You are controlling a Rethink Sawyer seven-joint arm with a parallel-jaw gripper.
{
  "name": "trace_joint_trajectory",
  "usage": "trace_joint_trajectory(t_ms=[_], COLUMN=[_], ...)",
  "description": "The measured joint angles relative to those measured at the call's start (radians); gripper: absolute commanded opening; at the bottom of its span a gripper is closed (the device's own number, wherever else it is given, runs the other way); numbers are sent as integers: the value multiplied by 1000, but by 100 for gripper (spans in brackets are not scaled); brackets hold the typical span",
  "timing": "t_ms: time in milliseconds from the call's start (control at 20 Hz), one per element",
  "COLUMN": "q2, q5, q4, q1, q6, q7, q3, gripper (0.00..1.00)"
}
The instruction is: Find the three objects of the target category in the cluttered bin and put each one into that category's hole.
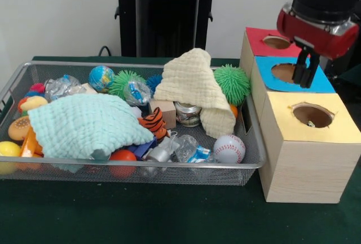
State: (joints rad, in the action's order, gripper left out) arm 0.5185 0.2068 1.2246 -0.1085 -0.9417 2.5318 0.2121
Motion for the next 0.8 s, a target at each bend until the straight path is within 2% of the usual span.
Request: trace_joint_trajectory(t_ms=[450,800], q2=[80,118], q5=[-71,-111], q4=[-43,-47], q1=[76,94], q6=[-14,-14], q7=[0,0], q3=[0,0], gripper=[0,0])
